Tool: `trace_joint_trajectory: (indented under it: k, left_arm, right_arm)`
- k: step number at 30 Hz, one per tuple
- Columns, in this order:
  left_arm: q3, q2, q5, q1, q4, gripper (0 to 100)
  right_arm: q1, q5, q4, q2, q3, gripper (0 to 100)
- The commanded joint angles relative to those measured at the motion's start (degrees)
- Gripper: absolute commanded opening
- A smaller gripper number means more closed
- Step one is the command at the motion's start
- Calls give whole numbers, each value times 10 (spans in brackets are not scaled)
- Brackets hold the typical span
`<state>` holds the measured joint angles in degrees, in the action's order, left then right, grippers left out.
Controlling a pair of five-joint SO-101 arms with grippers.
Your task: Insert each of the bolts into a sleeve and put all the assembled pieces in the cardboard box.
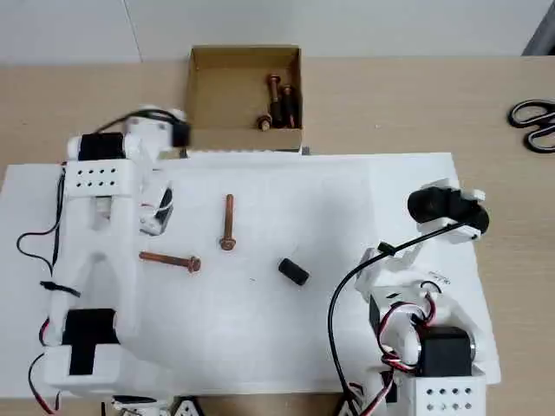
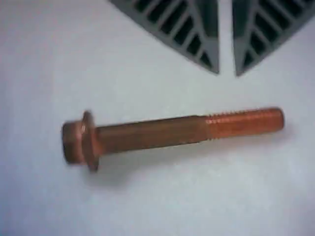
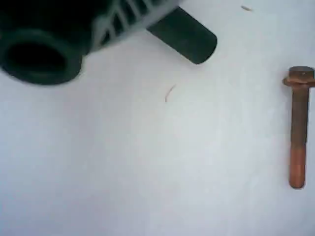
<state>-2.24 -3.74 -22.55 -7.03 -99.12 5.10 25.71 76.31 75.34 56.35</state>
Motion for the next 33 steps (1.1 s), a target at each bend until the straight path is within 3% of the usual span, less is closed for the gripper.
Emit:
trace_joint_trajectory:
  k: [1, 10, 14, 22, 33]
  left_arm:
    - [2, -8, -161, -3, -8, 6]
    - [1, -24, -497, 9, -13, 6]
    - [-9, -25, -600, 18, -13, 6]
    - [-92, -18, -663, 50, -13, 56]
    - [-95, -24, -672, 78, -13, 93]
  right_arm:
    - [0, -25, -8, 9, -3, 3]
    - [-3, -69, -29, 9, -3, 3]
    - [-3, -69, -29, 10, -3, 3]
    - [-3, -69, -29, 10, -1, 3]
    - [-3, -68, -29, 10, 25, 3]
